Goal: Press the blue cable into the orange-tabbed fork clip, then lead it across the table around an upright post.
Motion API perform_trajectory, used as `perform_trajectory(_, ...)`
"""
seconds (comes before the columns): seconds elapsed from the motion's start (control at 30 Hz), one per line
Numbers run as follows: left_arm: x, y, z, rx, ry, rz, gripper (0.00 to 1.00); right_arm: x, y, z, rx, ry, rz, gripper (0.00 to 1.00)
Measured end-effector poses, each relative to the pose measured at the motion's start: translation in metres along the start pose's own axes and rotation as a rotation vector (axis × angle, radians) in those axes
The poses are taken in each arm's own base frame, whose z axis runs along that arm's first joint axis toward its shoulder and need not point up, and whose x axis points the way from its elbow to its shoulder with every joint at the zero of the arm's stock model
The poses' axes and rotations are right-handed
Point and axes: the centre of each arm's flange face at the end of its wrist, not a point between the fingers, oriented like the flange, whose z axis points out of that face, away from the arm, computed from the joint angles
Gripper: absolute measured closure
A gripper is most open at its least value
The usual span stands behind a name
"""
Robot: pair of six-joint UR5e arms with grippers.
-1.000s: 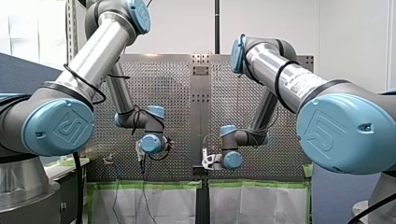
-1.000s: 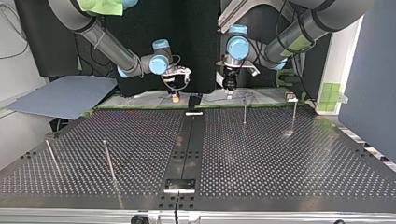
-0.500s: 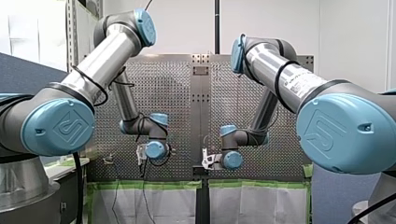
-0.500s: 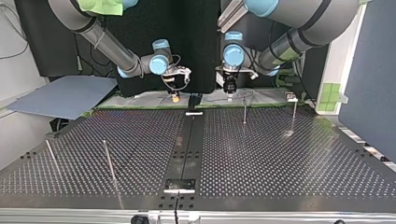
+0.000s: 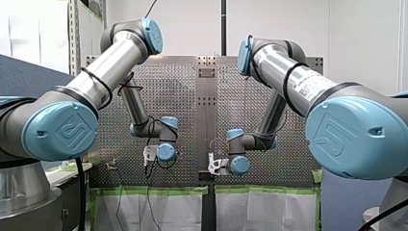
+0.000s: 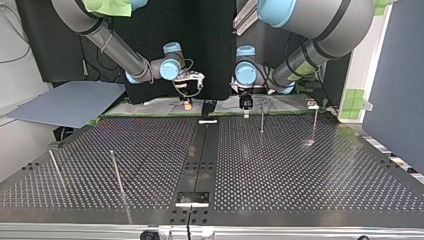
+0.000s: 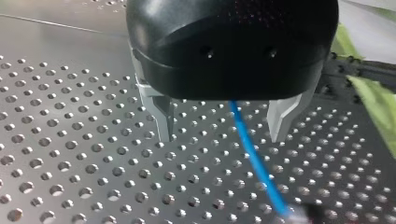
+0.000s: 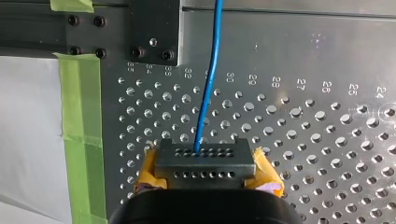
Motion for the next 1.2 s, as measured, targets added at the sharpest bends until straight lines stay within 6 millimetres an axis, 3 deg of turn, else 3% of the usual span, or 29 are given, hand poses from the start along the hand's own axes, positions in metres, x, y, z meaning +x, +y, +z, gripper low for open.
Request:
perform_trajectory(0.77, -0.0033, 0.0058, 0.0012, -0.085, 0.047, 0.176, 0.00, 0.0010, 0.0001, 0.0008, 0.001, 0.001, 0.000, 1.00)
perform_trajectory(0.83, -0.0039, 0.0056, 0.0014, -0.086, 0.047, 0.184, 0.05, 0.0009, 0.0000, 0.0008, 0.001, 0.001, 0.000, 1.00)
perform_trajectory(0.9, -0.0040, 0.0056, 0.0015, -0.088, 0.047, 0.190, 0.24, 0.0010, -0.0003, 0.0007, 0.002, 0.001, 0.000, 1.00)
perform_trajectory(0.93, -0.0041, 0.0057, 0.0016, -0.089, 0.047, 0.191, 0.24, 0.0010, -0.0003, 0.0007, 0.002, 0.001, 0.000, 1.00)
perform_trajectory(0.97, -0.0044, 0.0059, 0.0016, -0.091, 0.046, 0.192, 0.34, 0.0010, -0.0004, 0.0007, 0.002, 0.002, 0.000, 1.00)
perform_trajectory(1.0, -0.0045, 0.0059, 0.0016, -0.092, 0.046, 0.193, 0.55, 0.0011, -0.0004, 0.0008, 0.002, 0.002, 0.000, 1.00)
perform_trajectory(1.03, -0.0046, 0.0058, 0.0015, -0.092, 0.046, 0.194, 0.55, 0.0013, -0.0005, 0.0009, 0.002, 0.002, 0.000, 1.00)
perform_trajectory(1.07, -0.0046, 0.0056, 0.0013, -0.093, 0.046, 0.196, 0.74, 0.0014, -0.0005, 0.0010, 0.002, 0.003, 0.000, 1.00)
perform_trajectory(1.1, -0.0045, 0.0054, 0.0012, -0.093, 0.046, 0.197, 0.86, 0.0015, -0.0006, 0.0011, 0.002, 0.003, 0.000, 1.00)
perform_trajectory(1.13, -0.0046, 0.0051, 0.0011, -0.093, 0.046, 0.199, 0.86, 0.0015, -0.0007, 0.0011, 0.002, 0.003, 0.000, 1.00)
perform_trajectory(1.17, -0.0044, 0.0048, 0.0008, -0.092, 0.046, 0.201, 1.00, 0.0015, -0.0009, 0.0010, 0.002, 0.003, 0.000, 1.00)
perform_trajectory(1.2, -0.0044, 0.0044, 0.0007, -0.092, 0.046, 0.202, 1.00, 0.0014, -0.0008, 0.0009, 0.002, 0.003, 0.000, 1.00)
